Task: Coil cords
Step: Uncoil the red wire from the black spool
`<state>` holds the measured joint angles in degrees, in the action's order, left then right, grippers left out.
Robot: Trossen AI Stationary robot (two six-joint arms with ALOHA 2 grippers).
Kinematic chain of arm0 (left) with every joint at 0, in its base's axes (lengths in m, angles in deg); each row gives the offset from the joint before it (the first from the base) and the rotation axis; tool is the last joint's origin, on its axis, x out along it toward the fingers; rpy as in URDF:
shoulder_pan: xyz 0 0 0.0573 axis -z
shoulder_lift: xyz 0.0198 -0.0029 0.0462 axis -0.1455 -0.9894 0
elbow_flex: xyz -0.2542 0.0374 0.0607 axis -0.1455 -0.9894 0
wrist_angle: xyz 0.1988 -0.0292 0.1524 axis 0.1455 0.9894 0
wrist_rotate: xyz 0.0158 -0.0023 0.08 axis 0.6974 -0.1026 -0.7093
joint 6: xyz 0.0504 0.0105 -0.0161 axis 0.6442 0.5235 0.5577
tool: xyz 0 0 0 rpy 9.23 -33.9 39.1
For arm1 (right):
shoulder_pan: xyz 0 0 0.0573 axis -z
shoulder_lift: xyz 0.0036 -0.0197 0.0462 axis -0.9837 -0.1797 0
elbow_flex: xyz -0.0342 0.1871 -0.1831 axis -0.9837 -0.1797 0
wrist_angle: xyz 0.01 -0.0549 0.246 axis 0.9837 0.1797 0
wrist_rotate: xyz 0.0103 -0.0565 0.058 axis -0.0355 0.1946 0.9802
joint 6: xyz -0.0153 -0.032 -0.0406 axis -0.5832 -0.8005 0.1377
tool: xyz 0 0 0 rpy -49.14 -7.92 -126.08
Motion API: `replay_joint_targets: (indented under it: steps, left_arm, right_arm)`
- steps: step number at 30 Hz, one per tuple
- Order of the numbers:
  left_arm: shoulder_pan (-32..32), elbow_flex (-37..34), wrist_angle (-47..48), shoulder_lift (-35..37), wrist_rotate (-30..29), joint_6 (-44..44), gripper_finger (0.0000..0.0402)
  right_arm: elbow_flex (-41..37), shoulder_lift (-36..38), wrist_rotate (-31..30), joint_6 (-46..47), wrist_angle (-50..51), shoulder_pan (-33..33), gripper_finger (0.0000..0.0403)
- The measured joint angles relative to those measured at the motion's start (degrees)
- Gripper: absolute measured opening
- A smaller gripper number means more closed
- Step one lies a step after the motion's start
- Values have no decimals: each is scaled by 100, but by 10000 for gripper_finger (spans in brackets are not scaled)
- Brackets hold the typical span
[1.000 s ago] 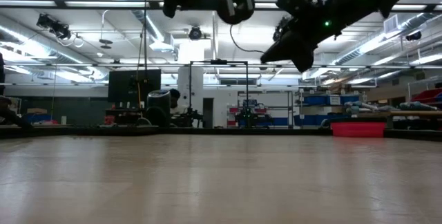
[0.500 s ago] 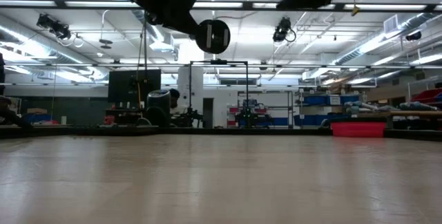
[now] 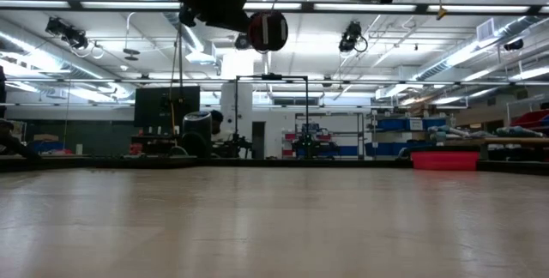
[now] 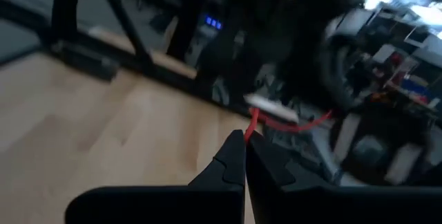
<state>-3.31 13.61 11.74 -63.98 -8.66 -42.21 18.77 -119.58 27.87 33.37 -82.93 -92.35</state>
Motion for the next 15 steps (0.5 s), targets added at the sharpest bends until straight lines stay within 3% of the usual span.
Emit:
replay_joint_targets:
  steps: [5, 11, 15]
  left_arm:
    - [9, 0, -250, 0, 515, 8, 0]
    - [38, 0, -196, 2, 755, 169, 0]
    - [38, 0, 38, 2, 693, 289, 0]
  right_arm:
    - [0, -480, -356, 44, 182, 224, 0]
    - [-4, -506, -2218, 399, 1516, 650, 0]
    - [-4, -152, -3105, 787, 2305, 879, 0]
